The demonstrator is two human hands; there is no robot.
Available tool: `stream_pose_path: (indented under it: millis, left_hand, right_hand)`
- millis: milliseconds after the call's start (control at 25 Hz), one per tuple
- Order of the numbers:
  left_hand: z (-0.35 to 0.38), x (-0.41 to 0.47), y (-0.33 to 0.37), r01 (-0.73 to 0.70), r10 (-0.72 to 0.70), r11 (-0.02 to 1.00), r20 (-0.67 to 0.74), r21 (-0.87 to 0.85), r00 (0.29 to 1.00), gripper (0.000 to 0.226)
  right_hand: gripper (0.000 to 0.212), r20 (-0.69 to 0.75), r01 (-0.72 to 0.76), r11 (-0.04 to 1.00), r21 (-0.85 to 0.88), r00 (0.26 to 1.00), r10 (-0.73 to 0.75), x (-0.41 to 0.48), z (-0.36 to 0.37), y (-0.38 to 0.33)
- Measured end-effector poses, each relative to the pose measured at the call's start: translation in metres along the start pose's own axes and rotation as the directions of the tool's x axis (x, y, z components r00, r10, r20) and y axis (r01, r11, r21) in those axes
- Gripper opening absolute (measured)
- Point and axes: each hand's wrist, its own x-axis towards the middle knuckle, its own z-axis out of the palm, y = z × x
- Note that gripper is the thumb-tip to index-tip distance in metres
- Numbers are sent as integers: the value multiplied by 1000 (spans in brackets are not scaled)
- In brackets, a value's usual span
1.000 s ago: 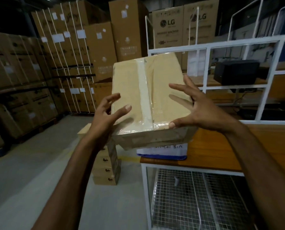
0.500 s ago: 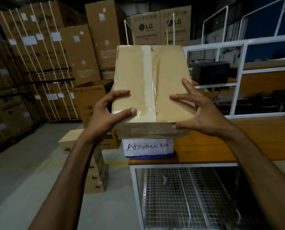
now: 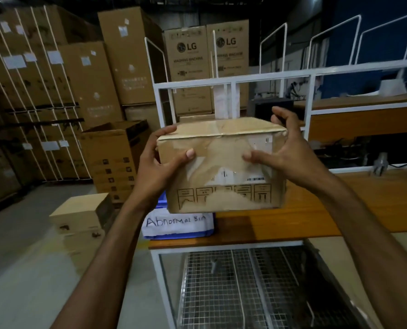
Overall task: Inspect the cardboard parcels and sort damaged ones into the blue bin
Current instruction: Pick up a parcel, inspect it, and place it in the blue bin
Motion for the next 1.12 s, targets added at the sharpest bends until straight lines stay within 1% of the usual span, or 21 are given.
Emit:
stream_pose_path:
  millis: [40,80,160,240,280,320,360,400,520,560,600,680,720,760,800,880,920,1000,1040,1120]
  left_hand:
    - [15,4,-3,0,1,1000,-25,25,1000,63]
    - [32,9,-6,13,-11,999,-49,42,999,69]
    - [62,18,-8,92,-91,995,-42,24,995,92]
    - [84,26,-10,144,-146,989,91,25,985,109]
    - [95,29,-11,137,-144,989,166,56,975,112]
    - [104,31,-12,129,-143,989,213,77,967,115]
    - [111,32,-15,129,-145,988,218,84,965,118]
    - [120,32,-20,131,-144,988,194,78,970,119]
    - [150,28,-39,128,-136,988,92,84,986,113]
    - [159,28,-46,134,-138,989,69,68,988,112]
    - [165,29,-52,137,-139,989,46,58,989,111]
    - [172,33,-63,136,-136,988,-2,74,991,112]
    - [174,35,-68,130,-129,986,-10,107,992,114]
    - [174,38,-73,122,-125,981,11,153,992,119]
    - [174,42,-78,110,-124,974,58,195,991,127]
    - [175,48,-88,66,-108,967,158,248,982,138]
    - [176,51,-92,43,-90,963,170,265,981,141]
    - [178,57,-101,16,-54,957,124,291,991,142]
    - [180,58,-104,10,-39,954,92,299,995,139]
    - [183,56,-111,30,-42,954,34,298,999,122]
  right_hand:
    - [128,57,-33,998,-51,998,36,2,-14,7]
    - [131,74,-56,993,-105,995,64,4,-29,15]
    - [123,-8,-85,985,-147,996,85,7,-44,33]
    - [112,-149,-103,993,-55,984,93,10,-54,52]
    - [109,-203,-113,993,17,972,114,13,-60,64]
    - [108,-236,-119,990,73,963,133,16,-66,76]
    - [108,-251,-124,987,100,957,146,18,-69,86]
    - [107,-259,-125,987,106,954,149,20,-71,96]
    - [106,-295,-118,989,88,945,139,26,-73,109]
    - [110,-268,-117,992,55,955,127,29,-76,111]
    - [121,-201,-126,992,4,972,124,34,-80,111]
    - [148,-38,-169,978,-121,985,166,41,-88,117]
    - [156,-3,-175,970,-170,984,177,41,-89,122]
    - [158,-9,-174,964,-200,984,176,39,-86,128]
    - [158,-39,-177,963,-206,984,172,36,-82,134]
    - [149,-124,-204,969,-142,975,187,31,-69,143]
    - [140,-167,-205,973,-109,968,185,30,-63,146]
    - [121,-206,-186,976,-114,965,159,31,-56,154]
    - [116,-175,-163,976,-146,975,137,33,-55,157]
    - [120,-10,-97,976,-196,995,97,36,-55,166]
